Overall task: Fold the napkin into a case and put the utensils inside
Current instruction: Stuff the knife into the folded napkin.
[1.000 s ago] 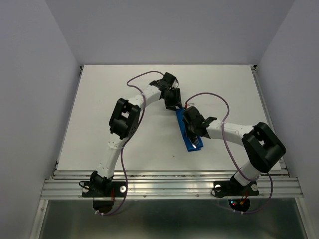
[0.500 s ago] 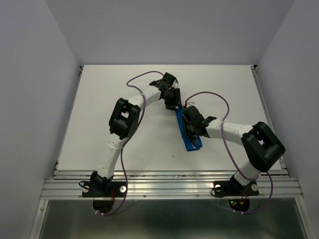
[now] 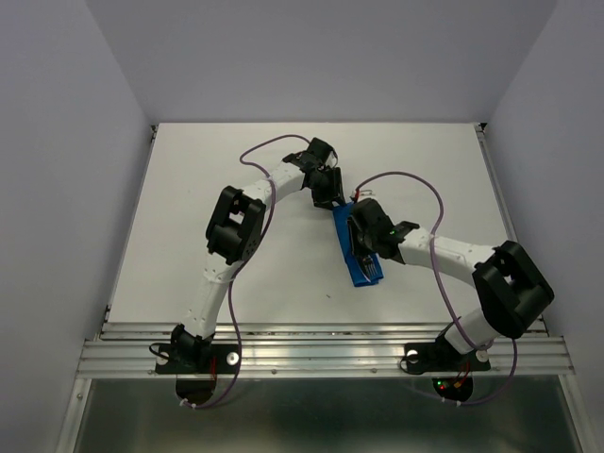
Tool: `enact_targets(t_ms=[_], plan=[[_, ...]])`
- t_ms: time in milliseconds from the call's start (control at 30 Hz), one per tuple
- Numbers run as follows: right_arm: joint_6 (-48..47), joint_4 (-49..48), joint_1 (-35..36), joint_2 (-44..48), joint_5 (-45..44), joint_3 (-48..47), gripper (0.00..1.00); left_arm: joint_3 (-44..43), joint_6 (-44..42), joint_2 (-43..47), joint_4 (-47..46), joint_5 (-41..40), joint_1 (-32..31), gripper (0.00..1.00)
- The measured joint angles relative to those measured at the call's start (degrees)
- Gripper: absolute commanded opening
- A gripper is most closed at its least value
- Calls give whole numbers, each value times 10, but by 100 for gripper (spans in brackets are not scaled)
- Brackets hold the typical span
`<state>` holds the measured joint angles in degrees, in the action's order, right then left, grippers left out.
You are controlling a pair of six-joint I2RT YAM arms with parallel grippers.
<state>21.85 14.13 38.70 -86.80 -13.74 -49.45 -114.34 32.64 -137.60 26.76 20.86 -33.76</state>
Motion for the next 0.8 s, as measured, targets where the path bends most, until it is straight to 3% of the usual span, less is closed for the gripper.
enact_targets(t_ms=[667, 800], plan=[[0, 4, 20, -27, 6, 16, 30, 0, 0, 0, 0, 0, 0, 52], [6, 4, 23, -31, 2, 16, 32, 0, 0, 0, 0, 0, 0, 52]])
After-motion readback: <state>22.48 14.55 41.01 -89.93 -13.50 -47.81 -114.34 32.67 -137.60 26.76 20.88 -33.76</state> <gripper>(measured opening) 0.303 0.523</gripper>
